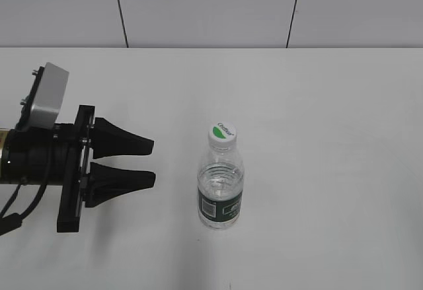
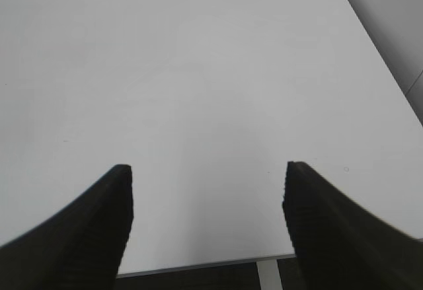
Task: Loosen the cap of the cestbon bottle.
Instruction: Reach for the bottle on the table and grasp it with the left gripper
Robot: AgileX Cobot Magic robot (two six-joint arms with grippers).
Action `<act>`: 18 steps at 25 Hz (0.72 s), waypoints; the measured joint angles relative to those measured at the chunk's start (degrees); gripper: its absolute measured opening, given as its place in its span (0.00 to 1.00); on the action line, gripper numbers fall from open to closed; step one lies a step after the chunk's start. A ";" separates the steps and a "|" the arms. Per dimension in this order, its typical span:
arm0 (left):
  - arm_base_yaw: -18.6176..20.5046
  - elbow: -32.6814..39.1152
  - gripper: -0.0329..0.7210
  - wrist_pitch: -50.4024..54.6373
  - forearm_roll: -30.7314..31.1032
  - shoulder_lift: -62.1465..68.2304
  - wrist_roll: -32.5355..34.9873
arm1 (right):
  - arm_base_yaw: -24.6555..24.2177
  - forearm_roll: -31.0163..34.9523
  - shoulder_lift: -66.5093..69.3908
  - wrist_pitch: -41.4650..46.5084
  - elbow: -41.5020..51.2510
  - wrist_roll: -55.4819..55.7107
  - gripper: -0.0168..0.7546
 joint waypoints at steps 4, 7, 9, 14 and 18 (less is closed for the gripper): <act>0.00 0.00 0.51 0.00 0.06 0.00 0.00 | 0.00 0.00 0.00 0.00 0.00 0.00 0.73; 0.00 -0.05 0.51 0.00 0.10 0.00 0.00 | 0.00 0.00 0.00 0.00 0.00 0.00 0.73; 0.00 -0.05 0.51 0.00 0.12 0.00 0.06 | 0.00 0.00 0.00 0.00 0.00 0.00 0.73; 0.00 -0.05 0.57 -0.04 0.35 0.06 0.29 | 0.00 0.00 0.00 0.00 0.00 0.00 0.73; 0.00 -1.19 0.85 -0.16 1.00 1.51 0.42 | 0.00 0.00 0.00 0.00 0.00 0.00 0.73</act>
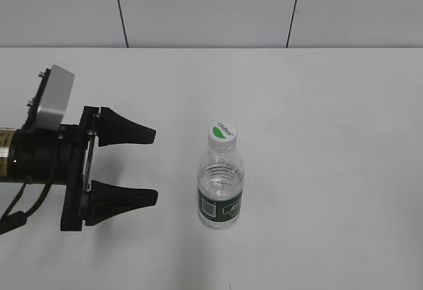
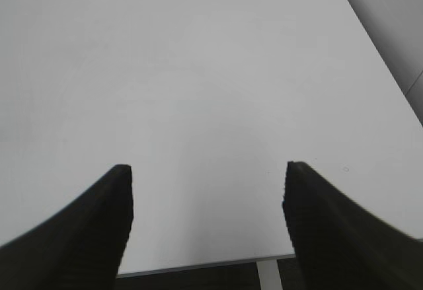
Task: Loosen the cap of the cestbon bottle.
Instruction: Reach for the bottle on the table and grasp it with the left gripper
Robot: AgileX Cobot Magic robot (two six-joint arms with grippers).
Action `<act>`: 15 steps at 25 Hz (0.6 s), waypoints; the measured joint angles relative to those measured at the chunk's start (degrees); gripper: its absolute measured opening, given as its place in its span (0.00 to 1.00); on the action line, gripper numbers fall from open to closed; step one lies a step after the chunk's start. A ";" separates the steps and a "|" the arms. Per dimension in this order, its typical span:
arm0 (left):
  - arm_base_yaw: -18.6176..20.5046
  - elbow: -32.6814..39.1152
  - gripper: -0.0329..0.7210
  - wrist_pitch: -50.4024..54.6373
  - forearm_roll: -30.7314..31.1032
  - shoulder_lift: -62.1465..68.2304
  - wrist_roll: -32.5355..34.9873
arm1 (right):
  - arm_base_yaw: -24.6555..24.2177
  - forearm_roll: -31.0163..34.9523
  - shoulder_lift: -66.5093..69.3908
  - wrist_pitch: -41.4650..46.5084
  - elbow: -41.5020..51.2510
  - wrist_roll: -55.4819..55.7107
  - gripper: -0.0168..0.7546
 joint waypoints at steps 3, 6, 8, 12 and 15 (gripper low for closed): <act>0.00 -1.36 0.91 0.00 0.05 2.60 0.05 | 0.00 0.00 0.00 0.00 0.00 0.00 0.73; -0.25 -2.88 0.92 0.00 0.45 5.25 0.05 | 0.00 0.00 0.00 0.00 0.00 0.00 0.73; -1.41 -4.20 0.92 0.00 0.66 7.08 0.05 | 0.00 -0.03 0.00 0.00 0.00 0.00 0.73; -4.60 -7.08 0.92 0.00 0.72 9.68 0.05 | 0.00 -0.03 0.00 0.00 0.00 0.00 0.73; -6.43 -8.62 0.91 0.05 0.16 10.91 0.05 | 0.00 -0.03 0.00 0.00 0.00 0.00 0.73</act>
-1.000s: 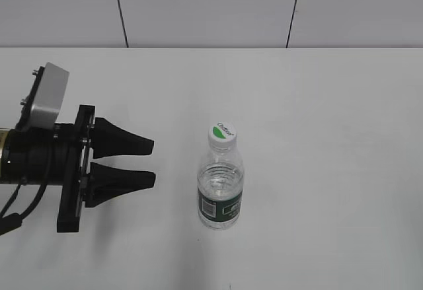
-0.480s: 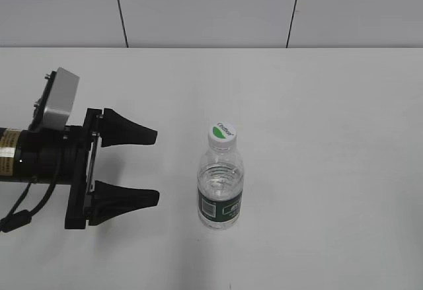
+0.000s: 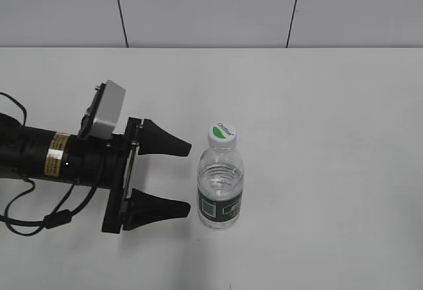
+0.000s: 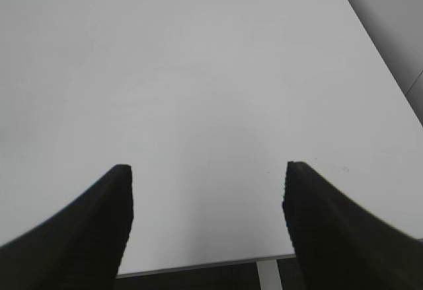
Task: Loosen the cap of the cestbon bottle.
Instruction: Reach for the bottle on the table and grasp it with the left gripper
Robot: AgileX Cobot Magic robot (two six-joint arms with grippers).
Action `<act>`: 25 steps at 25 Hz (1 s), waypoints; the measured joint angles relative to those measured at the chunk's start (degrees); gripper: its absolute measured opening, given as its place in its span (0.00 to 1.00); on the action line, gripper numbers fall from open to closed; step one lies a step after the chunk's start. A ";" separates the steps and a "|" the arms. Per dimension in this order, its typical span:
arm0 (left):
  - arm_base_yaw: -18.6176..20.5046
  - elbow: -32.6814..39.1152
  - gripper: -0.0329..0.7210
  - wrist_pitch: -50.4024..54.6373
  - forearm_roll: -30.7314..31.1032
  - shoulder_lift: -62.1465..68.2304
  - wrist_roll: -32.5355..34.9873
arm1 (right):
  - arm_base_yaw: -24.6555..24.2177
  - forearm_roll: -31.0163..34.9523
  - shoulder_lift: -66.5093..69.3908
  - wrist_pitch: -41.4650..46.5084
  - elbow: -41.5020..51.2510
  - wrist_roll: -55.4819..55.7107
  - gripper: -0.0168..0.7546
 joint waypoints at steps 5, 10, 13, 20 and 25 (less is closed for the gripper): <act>-2.88 -2.02 0.89 -0.03 -2.03 2.46 0.00 | 0.00 0.00 0.00 0.00 0.00 0.00 0.73; -5.72 -3.21 0.88 -0.03 -5.24 2.82 -0.18 | 0.00 0.00 0.00 0.00 0.00 0.00 0.73; -7.43 -3.28 0.87 -0.03 -7.66 2.83 -0.18 | 0.00 0.00 0.00 0.00 0.00 0.00 0.73; -9.79 -6.46 0.84 0.01 -9.69 6.35 -0.47 | 0.00 -0.04 0.00 0.00 0.00 0.00 0.73; -11.64 -7.76 0.83 -0.05 -10.93 7.10 -0.71 | 0.00 -0.04 0.00 0.00 0.00 0.00 0.73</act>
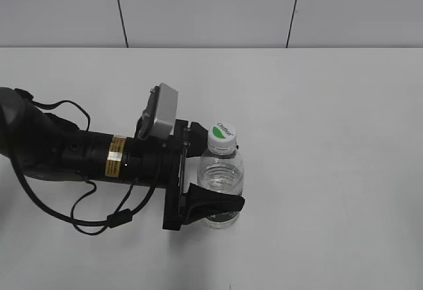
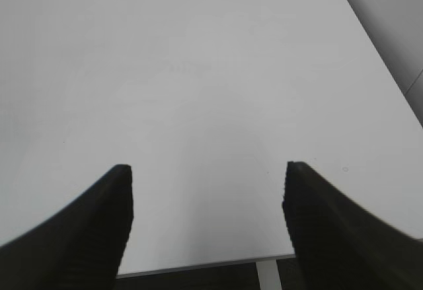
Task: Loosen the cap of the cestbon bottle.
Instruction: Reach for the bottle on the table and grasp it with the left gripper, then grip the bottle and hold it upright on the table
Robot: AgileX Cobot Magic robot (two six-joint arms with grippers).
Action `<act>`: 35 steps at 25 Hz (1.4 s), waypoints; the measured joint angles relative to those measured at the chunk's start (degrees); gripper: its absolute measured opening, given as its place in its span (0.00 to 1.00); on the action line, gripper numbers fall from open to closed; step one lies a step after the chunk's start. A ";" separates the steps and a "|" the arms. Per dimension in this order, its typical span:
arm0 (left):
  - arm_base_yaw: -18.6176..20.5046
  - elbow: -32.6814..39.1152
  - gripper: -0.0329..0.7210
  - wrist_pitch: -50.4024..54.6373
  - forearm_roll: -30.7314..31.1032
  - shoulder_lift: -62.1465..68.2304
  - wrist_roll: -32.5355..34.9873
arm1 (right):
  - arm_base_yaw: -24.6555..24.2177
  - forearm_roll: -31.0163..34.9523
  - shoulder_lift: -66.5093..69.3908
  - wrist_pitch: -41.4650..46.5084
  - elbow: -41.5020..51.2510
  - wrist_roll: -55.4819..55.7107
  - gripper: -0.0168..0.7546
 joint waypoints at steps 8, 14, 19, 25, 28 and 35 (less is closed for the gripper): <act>-0.62 -0.92 0.82 0.00 -1.19 0.71 -0.01 | 0.00 -0.03 0.00 0.00 0.00 0.00 0.73; -0.62 -0.98 0.75 0.00 -2.09 0.71 -0.19 | 0.00 -0.03 0.00 0.00 0.00 0.00 0.73; -0.62 -0.98 0.60 -0.23 -2.09 0.71 -0.37 | 0.00 -0.03 0.00 0.00 0.00 0.00 0.73; -0.62 -0.98 0.58 -0.18 -1.84 0.71 -0.41 | 0.00 -0.03 0.00 0.00 0.00 0.00 0.73; -0.62 -1.04 0.58 -0.18 -1.60 0.71 -0.41 | 0.00 -0.03 0.00 0.00 0.00 0.00 0.73; -0.62 -1.04 0.58 -0.18 -2.10 0.71 -0.41 | 0.00 -0.03 0.00 0.00 0.00 0.00 0.73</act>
